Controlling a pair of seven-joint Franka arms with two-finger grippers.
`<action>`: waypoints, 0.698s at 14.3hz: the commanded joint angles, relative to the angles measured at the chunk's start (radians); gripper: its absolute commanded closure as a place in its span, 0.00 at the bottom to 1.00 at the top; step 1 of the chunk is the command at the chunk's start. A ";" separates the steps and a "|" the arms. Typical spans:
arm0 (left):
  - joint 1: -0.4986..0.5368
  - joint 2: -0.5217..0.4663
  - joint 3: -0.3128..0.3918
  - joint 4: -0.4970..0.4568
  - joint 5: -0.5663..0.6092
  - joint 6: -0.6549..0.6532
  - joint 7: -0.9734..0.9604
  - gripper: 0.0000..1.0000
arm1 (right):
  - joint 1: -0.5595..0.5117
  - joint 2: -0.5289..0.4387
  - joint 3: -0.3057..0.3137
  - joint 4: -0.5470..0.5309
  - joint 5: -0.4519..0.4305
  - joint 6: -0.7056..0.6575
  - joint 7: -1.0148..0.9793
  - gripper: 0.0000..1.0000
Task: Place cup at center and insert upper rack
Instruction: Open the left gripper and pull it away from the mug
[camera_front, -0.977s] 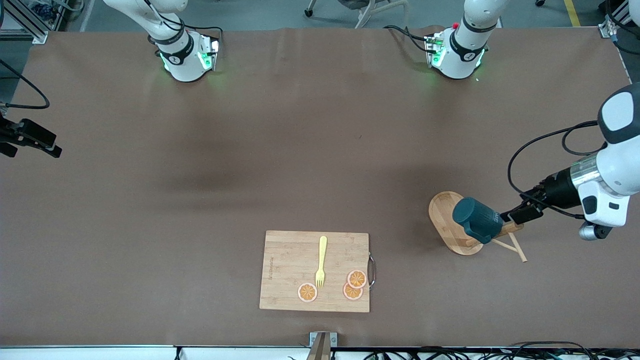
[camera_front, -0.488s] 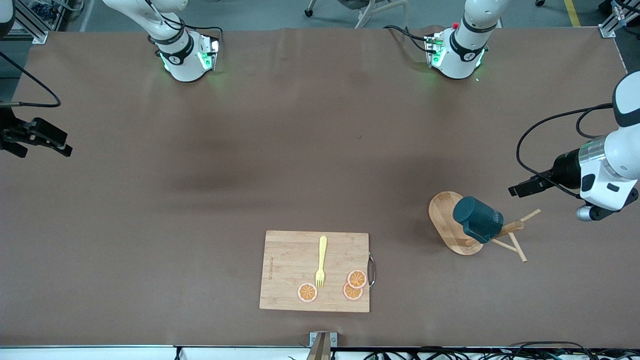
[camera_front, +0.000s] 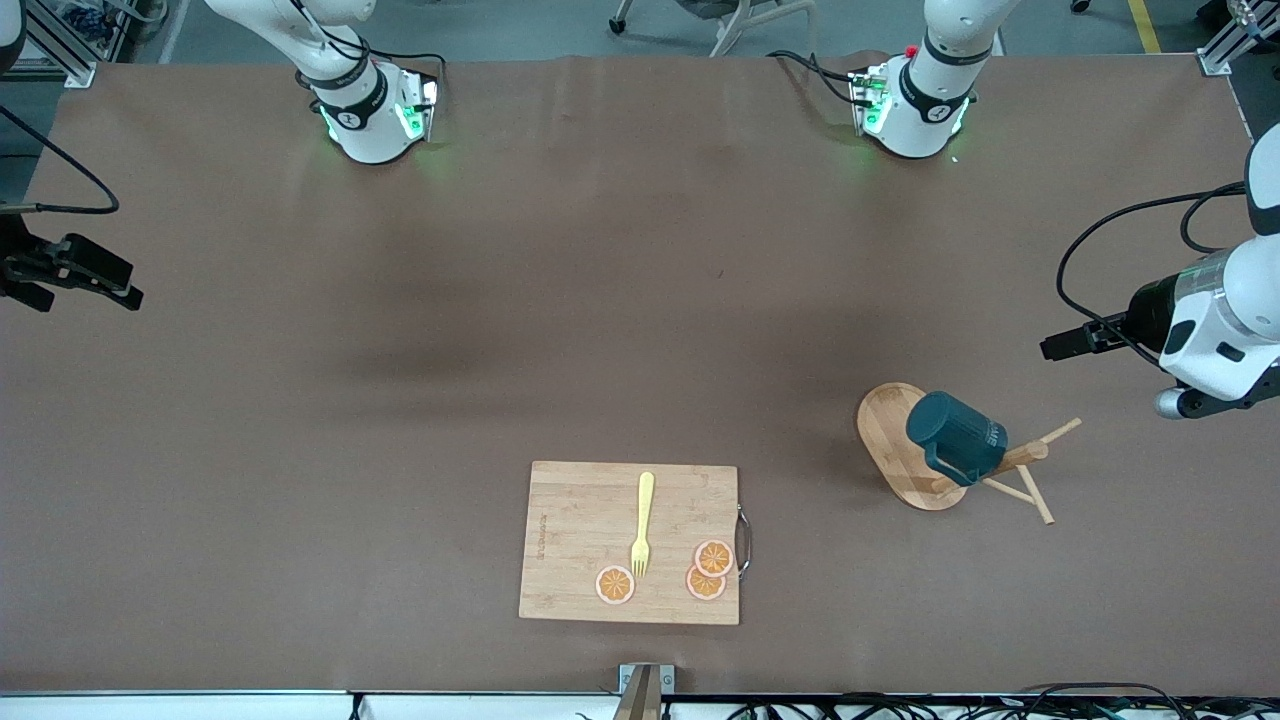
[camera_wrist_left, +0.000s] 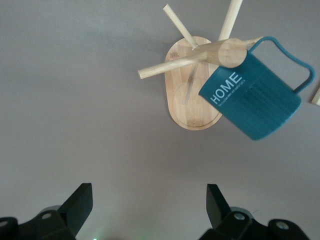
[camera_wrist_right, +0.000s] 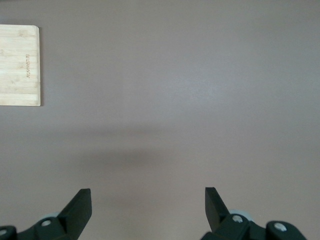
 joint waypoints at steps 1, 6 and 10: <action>-0.067 -0.101 0.125 0.004 -0.092 -0.030 0.098 0.00 | -0.003 -0.011 0.003 -0.005 -0.014 -0.007 0.006 0.00; -0.285 -0.253 0.432 -0.004 -0.234 -0.089 0.230 0.00 | -0.001 -0.011 0.002 -0.005 -0.014 -0.005 0.006 0.00; -0.475 -0.343 0.625 -0.010 -0.305 -0.119 0.255 0.00 | -0.001 -0.011 0.003 -0.004 -0.013 -0.002 0.006 0.00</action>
